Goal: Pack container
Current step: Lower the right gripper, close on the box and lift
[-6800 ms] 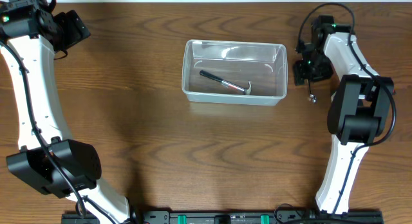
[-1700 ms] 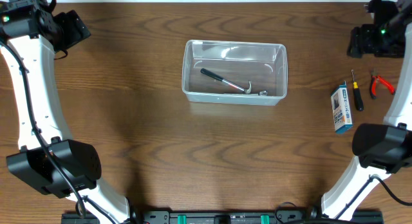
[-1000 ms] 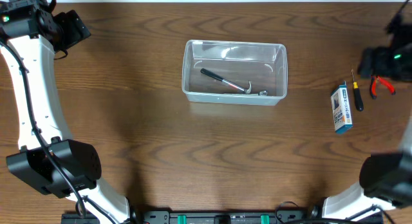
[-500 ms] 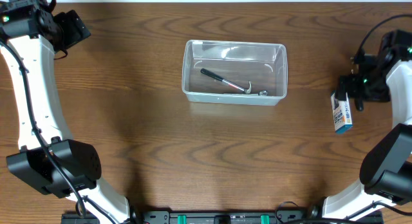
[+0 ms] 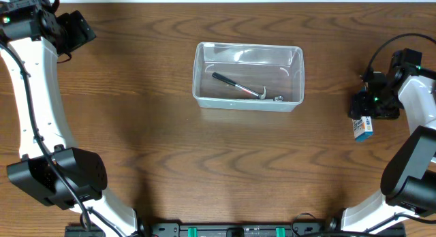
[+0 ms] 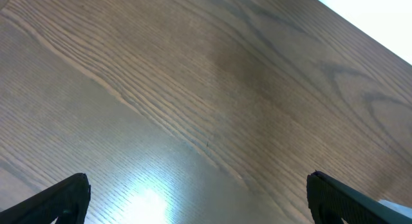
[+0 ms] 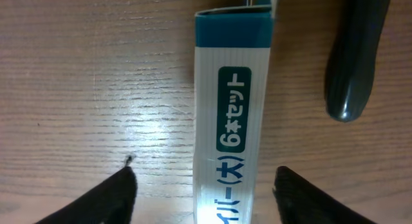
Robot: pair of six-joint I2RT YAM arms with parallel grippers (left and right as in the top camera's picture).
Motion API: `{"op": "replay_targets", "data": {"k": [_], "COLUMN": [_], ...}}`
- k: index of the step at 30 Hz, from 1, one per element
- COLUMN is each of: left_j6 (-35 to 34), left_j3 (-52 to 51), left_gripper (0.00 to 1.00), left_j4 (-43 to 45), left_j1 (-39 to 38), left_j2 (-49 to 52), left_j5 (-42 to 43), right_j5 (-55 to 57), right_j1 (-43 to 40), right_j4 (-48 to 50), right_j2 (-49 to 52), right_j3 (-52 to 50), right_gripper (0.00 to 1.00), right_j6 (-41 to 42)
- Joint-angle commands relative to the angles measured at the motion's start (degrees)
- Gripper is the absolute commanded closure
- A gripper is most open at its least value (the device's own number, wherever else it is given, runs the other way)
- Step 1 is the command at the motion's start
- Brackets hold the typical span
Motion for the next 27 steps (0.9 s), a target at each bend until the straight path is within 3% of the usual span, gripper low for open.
{"op": "replay_targets", "data": {"k": [1, 8, 15, 21, 27], "left_j6": [0.09, 0.09, 0.09, 0.09, 0.09], "left_j3": [0.26, 0.26, 0.26, 0.26, 0.26], "left_gripper": [0.02, 0.02, 0.02, 0.02, 0.02], "left_j4": [-0.15, -0.15, -0.15, -0.15, -0.15], "left_j1": [-0.02, -0.02, -0.02, -0.02, -0.02], "left_j2": [0.22, 0.22, 0.22, 0.22, 0.22], "left_j5": [-0.92, -0.92, -0.92, -0.92, -0.92], "right_j5": [-0.37, -0.2, -0.2, -0.2, -0.31], "right_j1": [-0.22, -0.22, -0.26, -0.26, -0.15], "right_j4": [0.42, 3.98, 4.04, 4.0, 3.82], "right_j2": [-0.83, -0.83, -0.83, -0.83, -0.85], "right_j3": [-1.46, -5.68, -5.7, -5.64, -4.59], "right_gripper": [0.38, 0.38, 0.56, 0.84, 0.9], "right_j6": [-0.52, -0.5, 0.15, 0.94, 2.64]}}
